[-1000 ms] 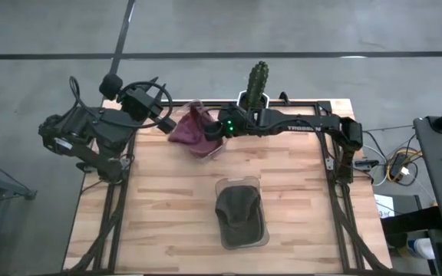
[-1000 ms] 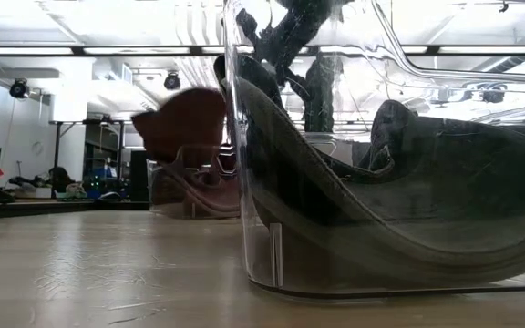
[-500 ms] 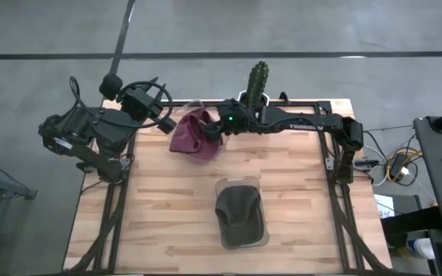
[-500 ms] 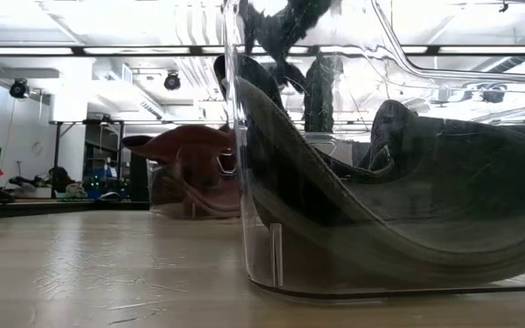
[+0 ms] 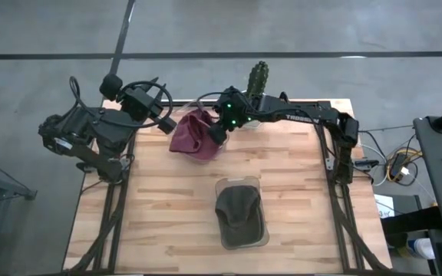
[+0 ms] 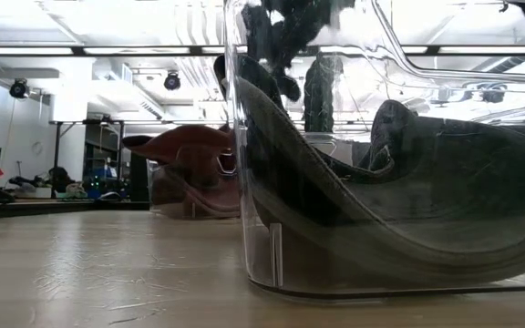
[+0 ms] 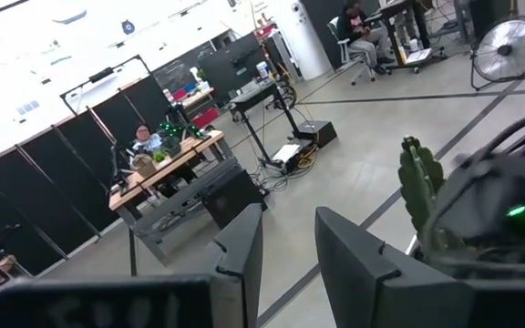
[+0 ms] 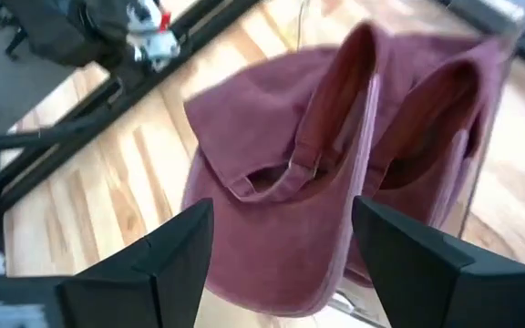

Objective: Pick & Place hat
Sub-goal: Put the red cap into the top transparent bin

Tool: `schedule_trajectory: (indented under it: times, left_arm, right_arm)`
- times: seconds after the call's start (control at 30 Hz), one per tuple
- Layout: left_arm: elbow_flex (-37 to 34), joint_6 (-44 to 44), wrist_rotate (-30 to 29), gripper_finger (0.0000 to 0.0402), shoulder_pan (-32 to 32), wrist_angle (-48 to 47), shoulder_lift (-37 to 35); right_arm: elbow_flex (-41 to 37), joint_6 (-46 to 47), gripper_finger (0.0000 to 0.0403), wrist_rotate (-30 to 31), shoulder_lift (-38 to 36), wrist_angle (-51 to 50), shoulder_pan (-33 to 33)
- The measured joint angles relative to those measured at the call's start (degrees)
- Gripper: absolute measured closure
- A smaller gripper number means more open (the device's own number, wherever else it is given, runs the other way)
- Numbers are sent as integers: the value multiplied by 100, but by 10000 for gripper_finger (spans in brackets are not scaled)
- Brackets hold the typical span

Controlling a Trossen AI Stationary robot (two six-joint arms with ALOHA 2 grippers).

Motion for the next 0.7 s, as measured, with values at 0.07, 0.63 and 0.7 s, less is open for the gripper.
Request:
schedule_trajectory:
  times: [0.07,0.63,0.7]
  left_arm:
    - [0,-19,45,305,2,1,0]
    - [-5,-12,126,305,7,-2,0]
    - [-5,-12,126,305,7,-2,0]
  right_arm:
    - [22,-23,154,-182,161,33,-98]
    - [295,85,374,128,597,-296,-239]
    - [295,261,386,134,580,-299,-259]
